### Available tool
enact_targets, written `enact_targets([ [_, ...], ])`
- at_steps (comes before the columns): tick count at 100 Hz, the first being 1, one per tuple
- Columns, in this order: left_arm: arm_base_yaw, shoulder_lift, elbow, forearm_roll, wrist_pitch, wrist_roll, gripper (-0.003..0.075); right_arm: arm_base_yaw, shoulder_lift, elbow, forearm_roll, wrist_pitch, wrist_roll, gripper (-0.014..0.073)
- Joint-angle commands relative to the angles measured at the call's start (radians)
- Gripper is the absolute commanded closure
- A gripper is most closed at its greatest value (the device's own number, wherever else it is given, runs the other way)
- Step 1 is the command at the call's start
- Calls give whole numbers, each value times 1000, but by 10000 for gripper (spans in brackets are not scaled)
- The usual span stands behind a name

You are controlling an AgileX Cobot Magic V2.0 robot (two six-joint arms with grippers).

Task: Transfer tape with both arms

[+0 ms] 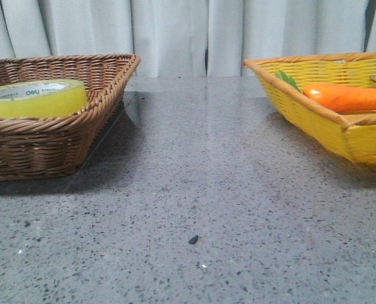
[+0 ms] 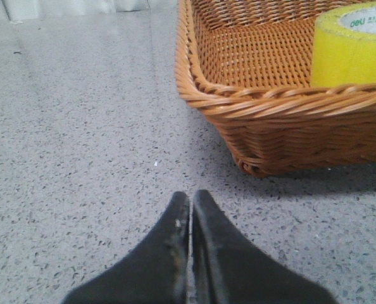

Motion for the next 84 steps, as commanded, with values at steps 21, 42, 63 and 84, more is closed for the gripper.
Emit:
enact_targets([
  [21,2,-29,10,-10,-59,-4,741,-5,-37,20,5,306,-16,668],
  [42,2,-29,10,-10,-61,-4,741,-5,-37,20,3,330,-16,668],
  [63,2,-29,10,-10,-61,-4,741,-5,-37,20,3,330,-16,668],
  [84,2,-29,10,-10,-61,-4,741,-5,-37,20,3,330,-16,668],
])
